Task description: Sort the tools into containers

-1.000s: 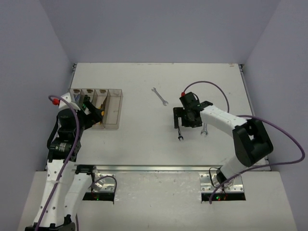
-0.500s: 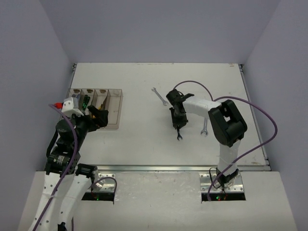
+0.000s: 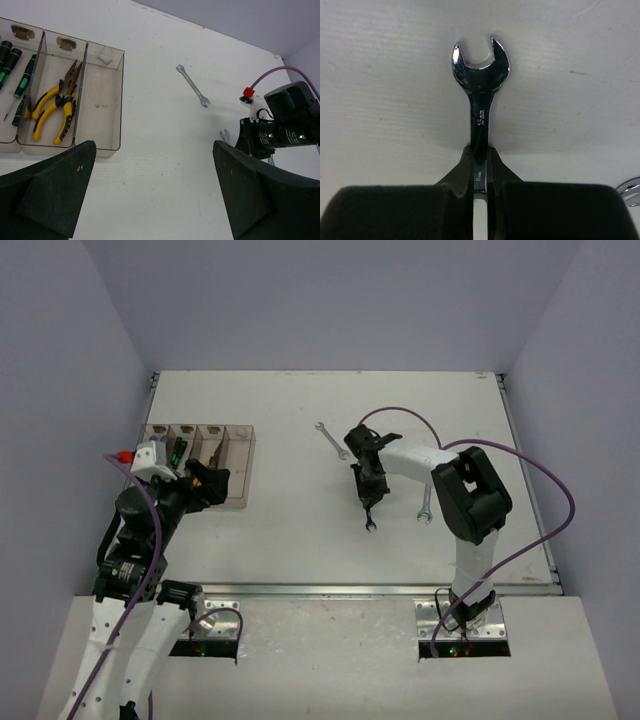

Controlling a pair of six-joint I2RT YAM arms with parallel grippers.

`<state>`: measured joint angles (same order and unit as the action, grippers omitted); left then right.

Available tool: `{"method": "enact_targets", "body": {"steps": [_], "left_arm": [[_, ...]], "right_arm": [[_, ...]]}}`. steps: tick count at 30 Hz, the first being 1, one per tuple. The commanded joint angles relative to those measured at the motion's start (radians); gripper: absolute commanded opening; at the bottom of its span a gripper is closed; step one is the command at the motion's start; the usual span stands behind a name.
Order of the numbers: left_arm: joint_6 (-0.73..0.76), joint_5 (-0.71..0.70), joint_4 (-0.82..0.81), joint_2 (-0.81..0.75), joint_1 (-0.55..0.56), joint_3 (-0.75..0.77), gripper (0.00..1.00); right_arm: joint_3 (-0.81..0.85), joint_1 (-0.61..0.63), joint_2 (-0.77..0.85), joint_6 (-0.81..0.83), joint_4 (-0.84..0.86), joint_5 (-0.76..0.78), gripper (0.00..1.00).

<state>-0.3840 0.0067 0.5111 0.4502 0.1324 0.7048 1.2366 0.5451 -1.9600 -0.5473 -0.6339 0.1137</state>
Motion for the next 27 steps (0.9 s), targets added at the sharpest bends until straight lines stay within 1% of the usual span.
{"method": "enact_targets", "body": {"steps": [1, 4, 6, 9, 10, 11, 12, 13, 16, 18, 19, 22, 23, 27], "left_arm": [[0.025, 0.082, -0.058, 0.052, 0.010, 0.012, 1.00], [-0.008, 0.095, -0.054, 0.084, 0.010, 0.020, 1.00], [-0.041, 0.151, -0.085, 0.111, 0.010, 0.006, 1.00], [-0.163, 0.301, -0.251, 0.163, 0.014, -0.103, 1.00], [-0.204, 0.345, -0.324, 0.181, 0.015, -0.171, 1.00], [-0.241, 0.377, -0.396, 0.185, 0.015, -0.184, 1.00], [-0.275, 0.405, -0.463, 0.218, 0.025, -0.234, 1.00], [-0.331, 0.428, -0.578, 0.271, 0.039, -0.266, 1.00], [-0.434, 0.405, -0.802, 0.367, 0.156, -0.325, 1.00], [-0.489, 0.343, -0.940, 0.447, 0.233, -0.334, 1.00], [-0.499, 0.318, -0.959, 0.476, 0.282, -0.325, 1.00], [-0.509, 0.274, -1.005, 0.555, 0.345, -0.274, 0.99], [-0.519, 0.247, -1.025, 0.600, 0.370, -0.265, 0.97], [-0.548, 0.172, -1.018, 0.685, 0.396, -0.223, 0.90]], "right_arm": [[-0.069, 0.018, 0.087, -0.004, 0.044, -0.063, 0.00], [-0.079, 0.018, 0.147, 0.001, 0.051, -0.079, 0.00], [-0.085, 0.019, 0.168, 0.002, 0.059, -0.099, 0.00], [-0.101, 0.019, 0.213, -0.005, 0.077, -0.130, 0.00], [-0.108, 0.019, 0.227, -0.007, 0.082, -0.151, 0.00], [-0.114, 0.019, 0.238, -0.009, 0.088, -0.155, 0.00], [-0.120, 0.022, 0.248, -0.011, 0.093, -0.176, 0.00], [-0.124, 0.024, 0.265, -0.012, 0.101, -0.192, 0.00], [-0.135, 0.049, 0.307, -0.018, 0.125, -0.227, 0.00], [-0.142, 0.073, 0.338, -0.023, 0.155, -0.248, 0.00], [-0.143, 0.085, 0.365, -0.029, 0.165, -0.253, 0.00], [-0.141, 0.136, 0.400, -0.037, 0.189, -0.258, 0.00], [-0.140, 0.148, 0.409, -0.046, 0.203, -0.252, 0.00], [-0.135, 0.198, 0.442, -0.065, 0.238, -0.240, 0.00]]}}
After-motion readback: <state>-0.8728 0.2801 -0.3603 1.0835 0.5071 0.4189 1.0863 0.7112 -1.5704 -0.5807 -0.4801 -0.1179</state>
